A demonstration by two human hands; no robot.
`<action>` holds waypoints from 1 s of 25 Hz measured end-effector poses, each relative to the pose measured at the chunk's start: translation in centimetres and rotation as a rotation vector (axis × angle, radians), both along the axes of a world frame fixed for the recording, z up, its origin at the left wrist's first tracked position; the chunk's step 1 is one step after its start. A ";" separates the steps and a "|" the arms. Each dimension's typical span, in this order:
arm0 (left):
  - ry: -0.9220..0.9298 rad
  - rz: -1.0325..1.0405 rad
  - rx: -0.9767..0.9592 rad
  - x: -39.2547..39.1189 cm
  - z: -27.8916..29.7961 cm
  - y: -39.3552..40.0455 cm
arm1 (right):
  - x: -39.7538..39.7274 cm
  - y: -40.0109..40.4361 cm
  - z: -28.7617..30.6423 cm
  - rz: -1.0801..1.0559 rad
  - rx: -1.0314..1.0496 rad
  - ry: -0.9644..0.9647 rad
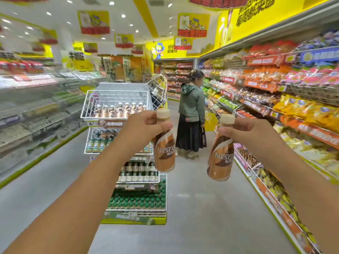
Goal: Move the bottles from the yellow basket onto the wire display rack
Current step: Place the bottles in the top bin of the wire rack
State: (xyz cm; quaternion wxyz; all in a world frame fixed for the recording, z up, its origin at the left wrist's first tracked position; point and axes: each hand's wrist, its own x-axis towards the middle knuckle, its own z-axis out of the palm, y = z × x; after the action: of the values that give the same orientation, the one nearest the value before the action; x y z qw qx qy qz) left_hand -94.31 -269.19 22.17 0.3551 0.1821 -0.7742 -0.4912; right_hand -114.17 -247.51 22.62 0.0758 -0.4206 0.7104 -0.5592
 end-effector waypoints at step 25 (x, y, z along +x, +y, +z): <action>-0.062 0.385 0.060 6.5 -0.6 -45.7 | 3.4 -55.3 -1.0 0.424 0.038 -0.059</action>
State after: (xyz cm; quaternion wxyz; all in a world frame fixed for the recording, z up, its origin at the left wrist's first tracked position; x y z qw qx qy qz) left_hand -87.78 -314.85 21.62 0.4131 0.3525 -0.7205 -0.4313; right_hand -110.75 -302.80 21.66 0.2203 -0.5428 0.6137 -0.5294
